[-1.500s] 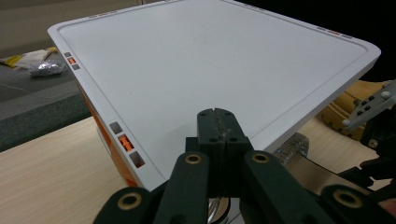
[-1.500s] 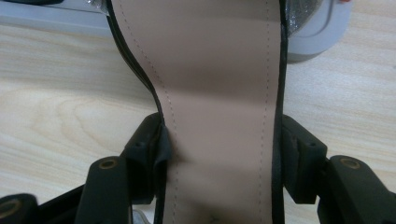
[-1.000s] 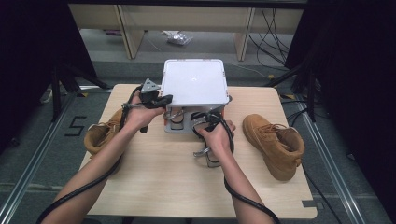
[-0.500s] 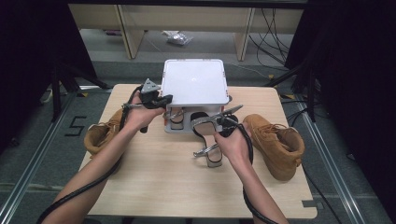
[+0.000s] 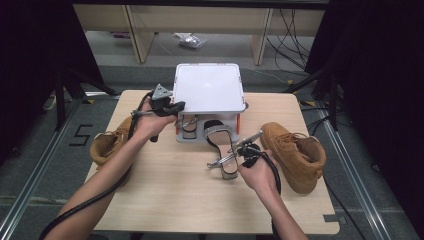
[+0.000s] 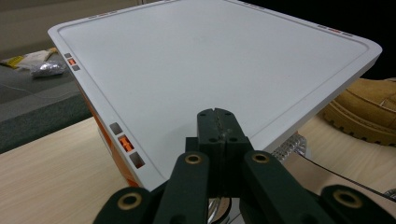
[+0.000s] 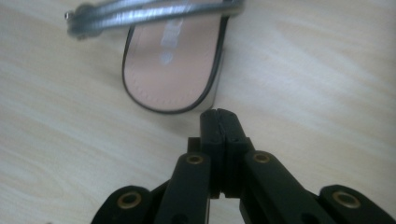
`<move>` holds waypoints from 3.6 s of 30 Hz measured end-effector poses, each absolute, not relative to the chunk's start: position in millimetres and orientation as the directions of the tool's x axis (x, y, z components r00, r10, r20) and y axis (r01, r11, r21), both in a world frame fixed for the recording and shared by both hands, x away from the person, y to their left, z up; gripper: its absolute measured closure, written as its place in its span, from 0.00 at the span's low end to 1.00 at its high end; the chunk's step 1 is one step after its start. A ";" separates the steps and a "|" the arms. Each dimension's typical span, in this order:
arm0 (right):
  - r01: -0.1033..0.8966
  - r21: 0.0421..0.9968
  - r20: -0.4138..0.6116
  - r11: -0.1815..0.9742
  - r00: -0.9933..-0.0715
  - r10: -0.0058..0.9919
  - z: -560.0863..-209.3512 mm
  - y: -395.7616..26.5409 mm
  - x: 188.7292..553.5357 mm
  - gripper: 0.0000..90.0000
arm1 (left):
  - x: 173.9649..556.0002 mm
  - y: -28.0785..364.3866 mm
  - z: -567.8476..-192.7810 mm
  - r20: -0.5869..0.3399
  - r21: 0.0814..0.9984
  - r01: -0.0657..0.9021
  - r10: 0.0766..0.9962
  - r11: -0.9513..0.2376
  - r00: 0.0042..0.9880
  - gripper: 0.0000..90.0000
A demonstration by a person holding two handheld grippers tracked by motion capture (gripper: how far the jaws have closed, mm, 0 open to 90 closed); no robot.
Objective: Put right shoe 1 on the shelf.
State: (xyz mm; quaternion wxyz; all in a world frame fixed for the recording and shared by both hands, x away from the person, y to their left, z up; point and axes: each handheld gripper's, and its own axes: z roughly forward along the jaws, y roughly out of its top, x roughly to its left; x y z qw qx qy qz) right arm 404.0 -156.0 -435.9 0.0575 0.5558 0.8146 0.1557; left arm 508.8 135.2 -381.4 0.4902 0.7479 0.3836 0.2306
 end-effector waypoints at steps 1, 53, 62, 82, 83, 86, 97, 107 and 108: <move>0.888 0.307 0.083 0.343 -0.384 0.920 -438.7 -155.8 403.1 1.00 | 508.7 135.2 -381.6 -0.034 0.911 0.349 0.801 -0.222 0.598 1.00; 0.892 0.386 0.186 0.236 -0.326 0.927 -446.9 -109.9 431.3 1.00 | 509.2 135.3 -381.6 -0.032 0.911 0.346 0.797 -0.225 0.603 0.99; 0.885 0.416 0.198 0.210 -0.313 0.929 -442.5 -104.7 443.6 1.00 | 509.2 135.7 -381.9 -0.033 0.912 0.345 0.797 -0.224 0.604 0.99; 0.864 0.472 0.194 0.177 -0.297 0.935 -437.0 -98.8 465.0 1.00 | 508.9 135.9 -382.1 -0.029 0.912 0.341 0.794 -0.228 0.607 1.00; 0.865 0.472 0.199 0.171 -0.294 0.935 -437.4 -98.7 464.3 1.00 | 509.0 135.8 -381.9 -0.028 0.911 0.342 0.794 -0.229 0.607 1.00; 0.866 0.478 0.211 0.149 -0.278 0.937 -437.0 -100.8 464.8 1.00 | 509.0 135.7 -381.8 -0.024 0.911 0.340 0.793 -0.233 0.608 1.00; 0.865 0.481 0.192 0.144 -0.265 0.945 -441.3 -107.7 468.7 1.00 | 509.2 135.7 -381.6 -0.021 0.911 0.339 0.792 -0.236 0.610 1.00; 0.851 0.505 0.182 0.145 -0.269 0.946 -448.5 -103.9 474.2 1.00 | 509.0 135.9 -382.2 -0.023 0.912 0.337 0.792 -0.233 0.610 1.00; 0.850 0.510 0.187 0.135 -0.262 0.947 -447.9 -103.4 474.5 1.00 | 509.0 136.0 -382.2 -0.022 0.912 0.337 0.792 -0.234 0.610 1.00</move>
